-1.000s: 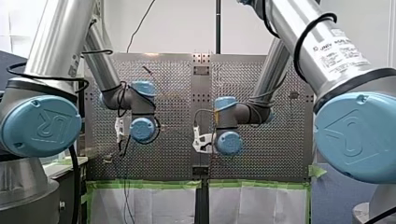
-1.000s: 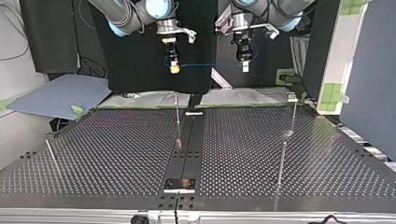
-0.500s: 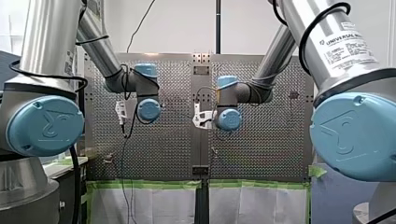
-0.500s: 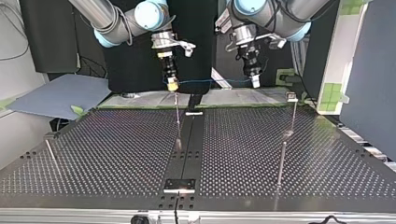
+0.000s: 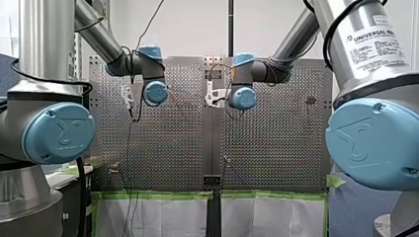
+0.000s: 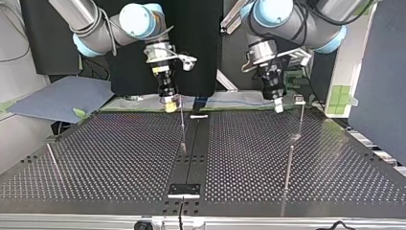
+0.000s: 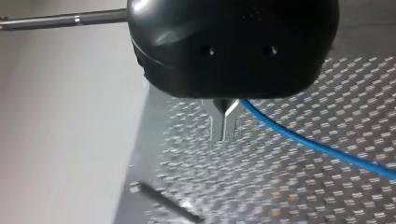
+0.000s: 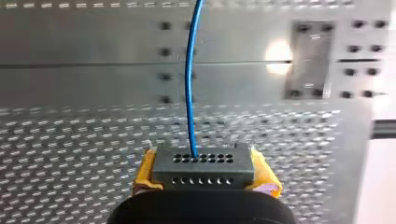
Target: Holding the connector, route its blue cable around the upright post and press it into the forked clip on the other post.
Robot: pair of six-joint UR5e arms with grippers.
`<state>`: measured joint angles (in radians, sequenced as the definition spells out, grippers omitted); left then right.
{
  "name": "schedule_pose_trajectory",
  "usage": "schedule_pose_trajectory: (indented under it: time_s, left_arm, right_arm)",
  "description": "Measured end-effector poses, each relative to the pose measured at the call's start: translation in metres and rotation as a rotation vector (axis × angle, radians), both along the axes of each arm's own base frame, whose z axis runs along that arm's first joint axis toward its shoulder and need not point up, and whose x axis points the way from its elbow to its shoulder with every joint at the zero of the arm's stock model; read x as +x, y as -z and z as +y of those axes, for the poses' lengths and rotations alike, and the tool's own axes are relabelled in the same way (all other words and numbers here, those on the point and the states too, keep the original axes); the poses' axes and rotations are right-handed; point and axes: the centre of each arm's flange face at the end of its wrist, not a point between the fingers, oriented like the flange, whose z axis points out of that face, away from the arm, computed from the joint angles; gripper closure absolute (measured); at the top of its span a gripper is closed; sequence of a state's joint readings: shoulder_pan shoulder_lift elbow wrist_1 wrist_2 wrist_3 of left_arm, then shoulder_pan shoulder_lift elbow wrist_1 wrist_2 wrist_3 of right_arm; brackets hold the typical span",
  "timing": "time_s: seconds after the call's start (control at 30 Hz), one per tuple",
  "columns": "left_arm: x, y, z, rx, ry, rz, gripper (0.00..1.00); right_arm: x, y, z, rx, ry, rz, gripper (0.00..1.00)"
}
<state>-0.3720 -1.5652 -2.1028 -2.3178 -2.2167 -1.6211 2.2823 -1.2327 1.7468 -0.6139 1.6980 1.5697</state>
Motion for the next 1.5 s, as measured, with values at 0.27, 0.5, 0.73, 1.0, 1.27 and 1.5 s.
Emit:
schedule_pose_trajectory:
  time_s: [0.27, 0.5, 0.73, 1.0, 1.27, 1.5]
  left_arm:
    - [0.010, -0.052, 0.017, -0.019, -0.037, -0.061, 1.00]
    - [0.005, -0.097, 0.020, -0.039, -0.041, -0.115, 1.00]
    - [0.003, -0.139, 0.026, -0.049, -0.033, -0.161, 1.00]
    - [0.024, -0.151, 0.031, -0.033, -0.029, -0.136, 1.00]
    - [0.051, -0.156, 0.040, -0.021, -0.019, -0.100, 1.00]
    - [0.066, -0.176, 0.058, -0.031, -0.012, -0.109, 1.00]
  right_arm:
    - [-0.002, -0.060, -0.006, -0.050, -0.018, -0.039, 1.00]
    - [-0.005, -0.113, -0.006, -0.096, -0.047, -0.071, 1.00]
    - [-0.008, -0.151, -0.006, -0.121, -0.066, -0.088, 1.00]
    - [-0.005, -0.174, -0.013, -0.124, -0.090, -0.093, 1.00]
    - [0.005, -0.172, -0.026, -0.116, -0.109, -0.091, 1.00]
    - [0.013, -0.158, -0.034, -0.103, -0.118, -0.080, 1.00]
